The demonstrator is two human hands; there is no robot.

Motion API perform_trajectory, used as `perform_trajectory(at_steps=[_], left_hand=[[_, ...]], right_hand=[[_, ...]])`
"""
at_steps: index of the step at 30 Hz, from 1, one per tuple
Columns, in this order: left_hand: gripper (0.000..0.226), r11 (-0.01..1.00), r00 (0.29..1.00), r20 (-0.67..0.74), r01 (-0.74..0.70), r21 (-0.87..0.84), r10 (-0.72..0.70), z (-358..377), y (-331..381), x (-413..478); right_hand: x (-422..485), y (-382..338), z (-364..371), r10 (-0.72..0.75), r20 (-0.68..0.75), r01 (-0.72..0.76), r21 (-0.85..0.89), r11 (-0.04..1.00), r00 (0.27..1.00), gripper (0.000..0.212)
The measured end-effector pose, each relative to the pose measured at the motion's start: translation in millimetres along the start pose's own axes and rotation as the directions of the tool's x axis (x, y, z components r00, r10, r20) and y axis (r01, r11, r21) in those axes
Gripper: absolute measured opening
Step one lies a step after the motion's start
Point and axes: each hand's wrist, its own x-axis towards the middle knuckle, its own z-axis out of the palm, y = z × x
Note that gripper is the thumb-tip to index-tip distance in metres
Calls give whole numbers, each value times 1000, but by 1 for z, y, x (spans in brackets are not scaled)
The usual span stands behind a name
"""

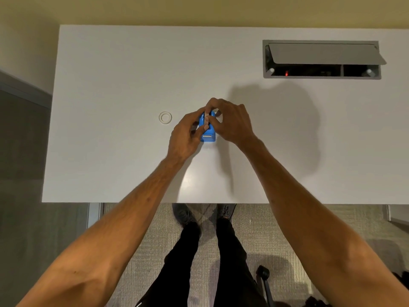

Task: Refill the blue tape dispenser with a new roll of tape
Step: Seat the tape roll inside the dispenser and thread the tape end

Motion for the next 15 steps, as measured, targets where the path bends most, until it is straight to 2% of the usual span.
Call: perform_trajectory(at_steps=[6, 10, 15], left_hand=[[52, 1000, 1000, -9, -1, -20, 0, 1, -1, -1], [51, 1000, 1000, -25, -7, -20, 7, -1, 2, -3], [49, 1000, 999, -37, -5, -21, 4, -1, 4, -4]], right_hand=[[-5, -2, 1, 16, 7, -16, -2, 1000, 1000, 10], [-9, -4, -1, 38, -9, -38, 69, 997, 999, 13], [-14, -9, 1, 48, -58, -46, 35, 998, 997, 13]])
